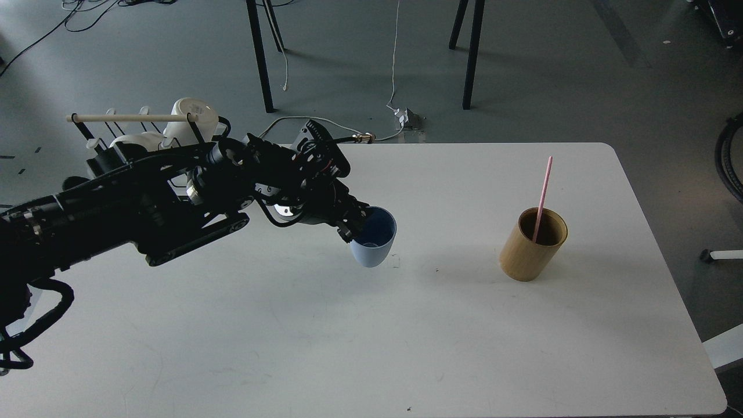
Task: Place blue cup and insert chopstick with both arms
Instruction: 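Carry the blue cup toward the table center and lower it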
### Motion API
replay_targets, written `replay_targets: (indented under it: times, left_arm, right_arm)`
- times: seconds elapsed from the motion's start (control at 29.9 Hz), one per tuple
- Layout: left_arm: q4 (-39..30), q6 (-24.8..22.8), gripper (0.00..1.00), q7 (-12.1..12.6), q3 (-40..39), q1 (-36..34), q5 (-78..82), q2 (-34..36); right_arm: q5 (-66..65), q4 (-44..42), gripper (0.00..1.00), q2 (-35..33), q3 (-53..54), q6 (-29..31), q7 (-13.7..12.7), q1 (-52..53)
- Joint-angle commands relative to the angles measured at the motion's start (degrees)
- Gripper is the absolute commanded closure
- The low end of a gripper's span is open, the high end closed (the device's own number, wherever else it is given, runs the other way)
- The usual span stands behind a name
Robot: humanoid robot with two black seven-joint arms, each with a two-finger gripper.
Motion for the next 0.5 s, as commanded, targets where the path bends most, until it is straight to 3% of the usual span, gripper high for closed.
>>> replay_targets:
  times: [0.0, 0.47]
  left_arm:
    - [4.52, 0.01, 0.95, 0.94, 0.62, 1.11, 0.08, -2.95]
    - [10.51, 0.01, 0.90, 1.29, 0.63, 2.78, 2.54, -7.79]
  right_arm:
    - [0.00, 0.57, 0.01, 0.05, 0.11, -0.05, 0.06, -0.21]
    - [0.09, 0.92, 0.01, 0.14, 0.29, -0.14, 0.32, -0.47]
